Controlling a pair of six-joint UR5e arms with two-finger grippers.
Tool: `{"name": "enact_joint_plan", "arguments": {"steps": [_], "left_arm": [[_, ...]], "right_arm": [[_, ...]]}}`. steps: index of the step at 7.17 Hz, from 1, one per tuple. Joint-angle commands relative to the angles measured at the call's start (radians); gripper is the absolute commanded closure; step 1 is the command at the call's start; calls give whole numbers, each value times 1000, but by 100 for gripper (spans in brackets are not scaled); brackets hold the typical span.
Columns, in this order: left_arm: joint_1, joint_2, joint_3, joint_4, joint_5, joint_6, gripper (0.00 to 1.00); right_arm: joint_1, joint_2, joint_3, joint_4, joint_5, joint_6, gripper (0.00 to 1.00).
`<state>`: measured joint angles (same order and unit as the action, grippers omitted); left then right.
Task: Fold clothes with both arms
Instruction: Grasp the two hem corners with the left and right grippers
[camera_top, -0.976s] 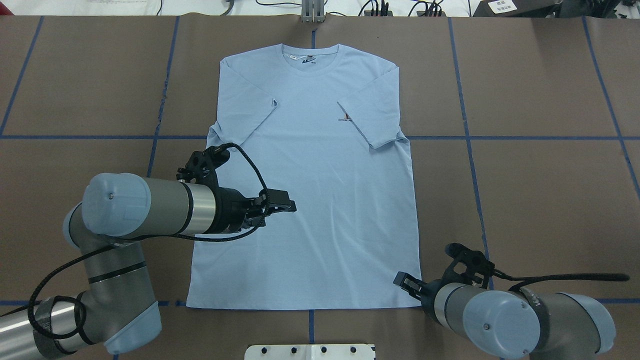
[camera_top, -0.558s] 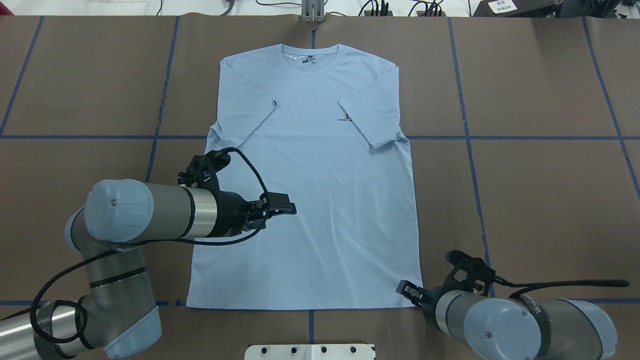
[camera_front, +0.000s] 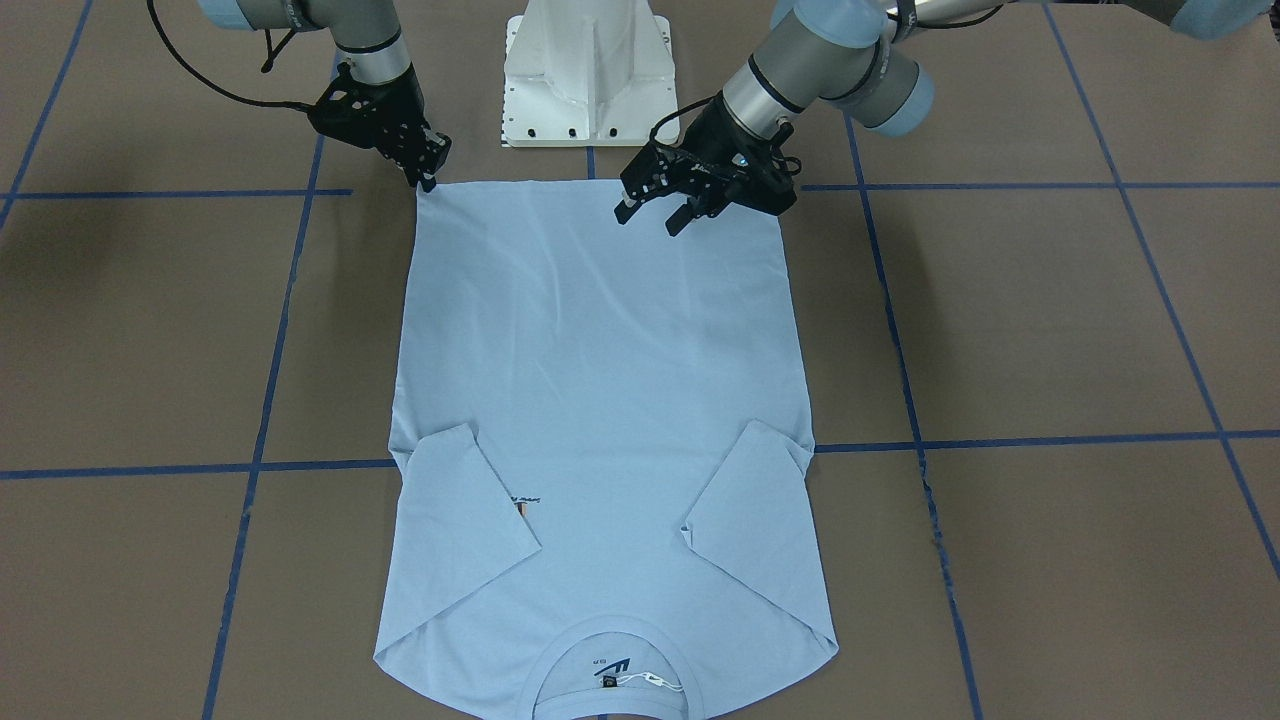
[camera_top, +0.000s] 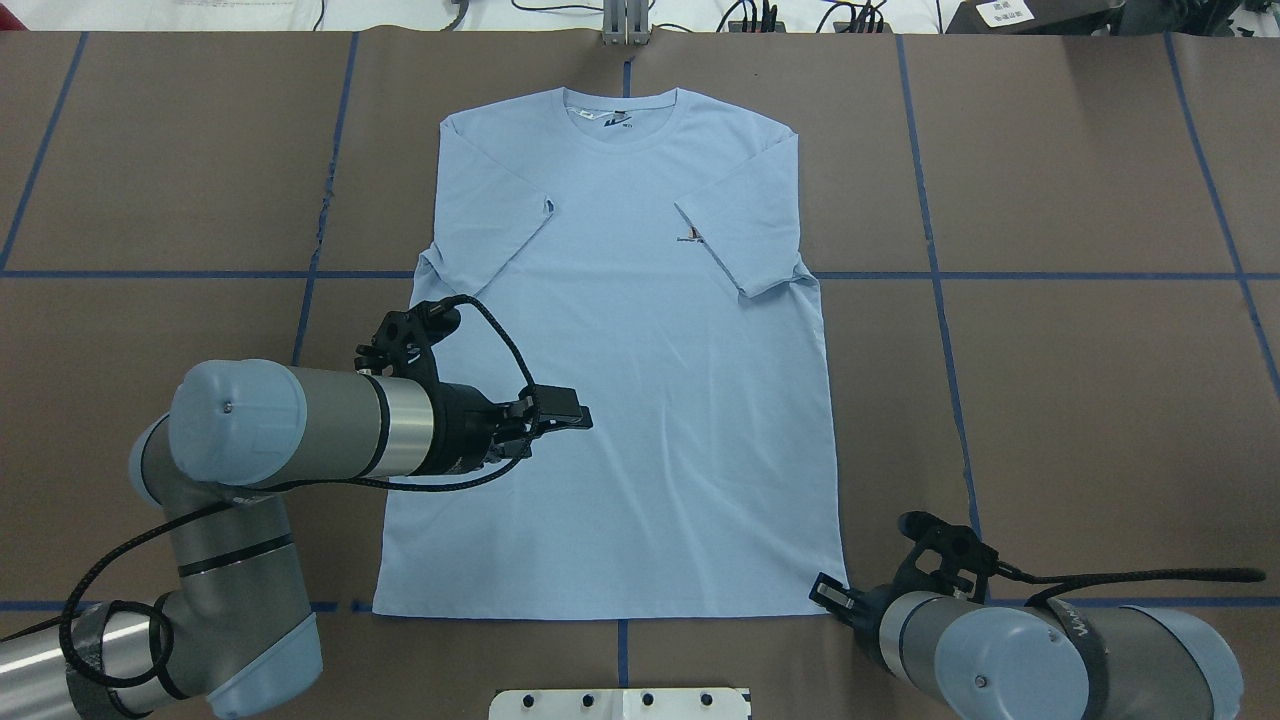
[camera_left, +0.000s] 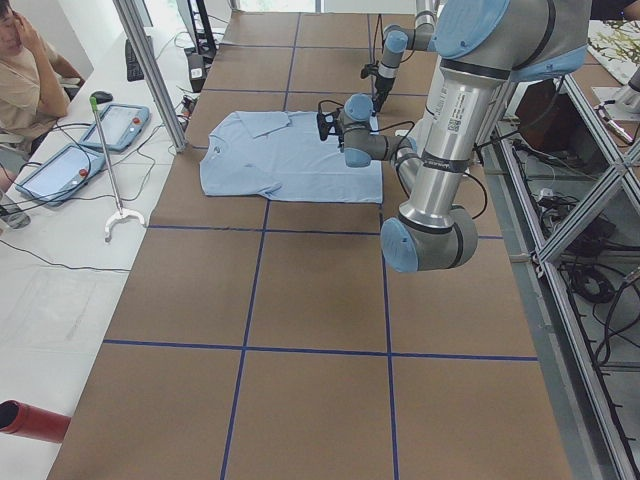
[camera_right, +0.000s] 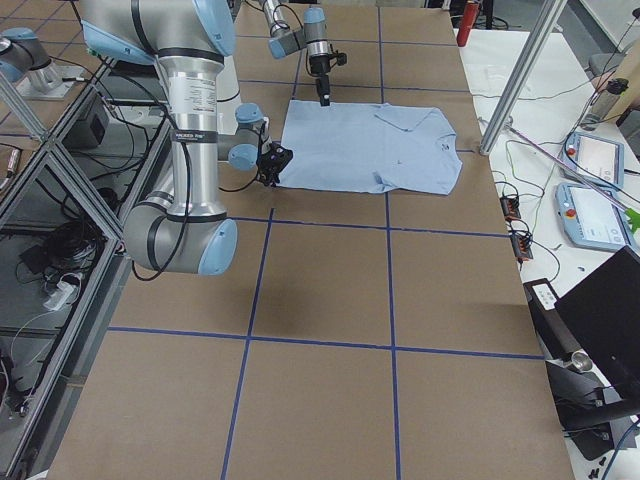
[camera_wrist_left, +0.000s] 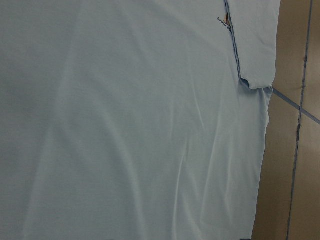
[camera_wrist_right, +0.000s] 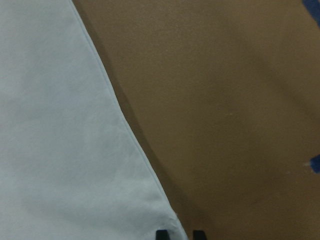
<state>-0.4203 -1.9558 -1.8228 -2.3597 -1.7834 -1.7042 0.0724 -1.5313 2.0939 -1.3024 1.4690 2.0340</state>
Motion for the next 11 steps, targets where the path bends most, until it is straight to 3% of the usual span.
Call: {"name": "enact_joint_plan", "arguments": {"steps": [1,2,3,4,6,11], "left_arm": [[0,9,-10,10,1,0,13],[33,12,-57,199,34,-2,13],[114,17,-141,373,174,0,17],[133,53,-192,461,192,-2,17],[170,190,-231,517,238,-3,17],[216,232,-225,585,226,-48,31]], "right_arm": [[1,-1,38,2,1,0,100],[10,-3,66,0,2,0,100],[27,-3,78,2,4,0,100],[35,-3,84,0,2,0,100],[32,-4,77,0,1,0,100],[30,-3,77,2,-7,0,100]]}}
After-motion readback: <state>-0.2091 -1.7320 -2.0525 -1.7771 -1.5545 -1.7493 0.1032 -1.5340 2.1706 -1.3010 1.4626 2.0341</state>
